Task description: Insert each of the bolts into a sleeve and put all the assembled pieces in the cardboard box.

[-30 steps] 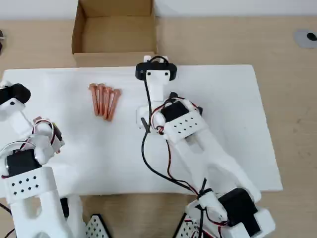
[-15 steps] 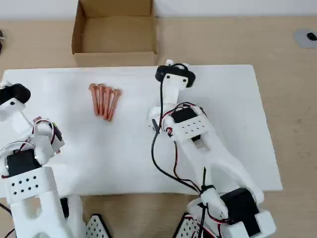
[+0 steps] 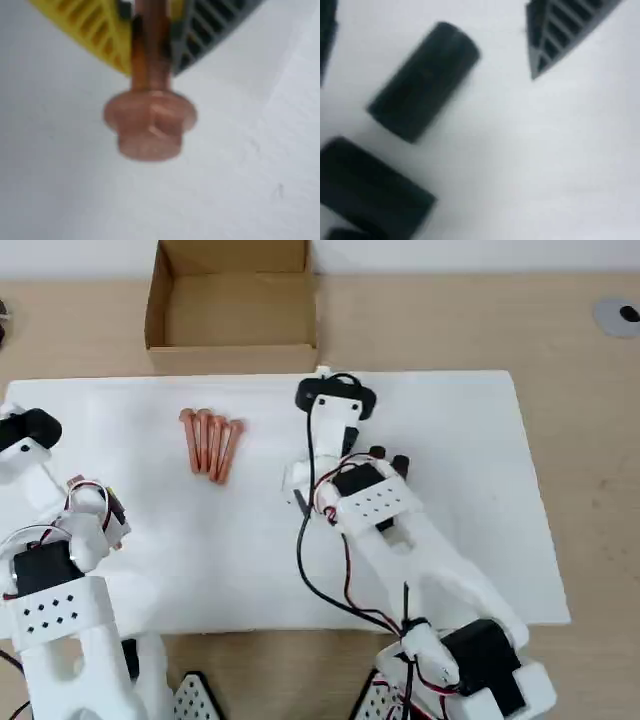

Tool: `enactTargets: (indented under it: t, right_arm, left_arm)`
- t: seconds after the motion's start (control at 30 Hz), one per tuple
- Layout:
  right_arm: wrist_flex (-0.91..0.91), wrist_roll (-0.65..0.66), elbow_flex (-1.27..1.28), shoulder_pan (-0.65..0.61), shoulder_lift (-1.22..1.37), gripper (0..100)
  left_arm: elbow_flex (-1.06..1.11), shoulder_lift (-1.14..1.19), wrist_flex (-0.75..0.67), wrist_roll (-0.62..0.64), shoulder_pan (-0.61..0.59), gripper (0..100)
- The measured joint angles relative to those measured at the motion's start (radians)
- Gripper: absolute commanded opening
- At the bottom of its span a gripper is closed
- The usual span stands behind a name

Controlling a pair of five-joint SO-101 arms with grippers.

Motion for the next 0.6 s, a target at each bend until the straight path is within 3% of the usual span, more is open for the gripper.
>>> enactTargets:
  t: [0.6]
  right_arm:
    - [-0.034,-0.126,-0.021,-0.009,0.130,24.9]
  left_arm:
    - [0.000,0.000,0.008,0.000,0.000,1]
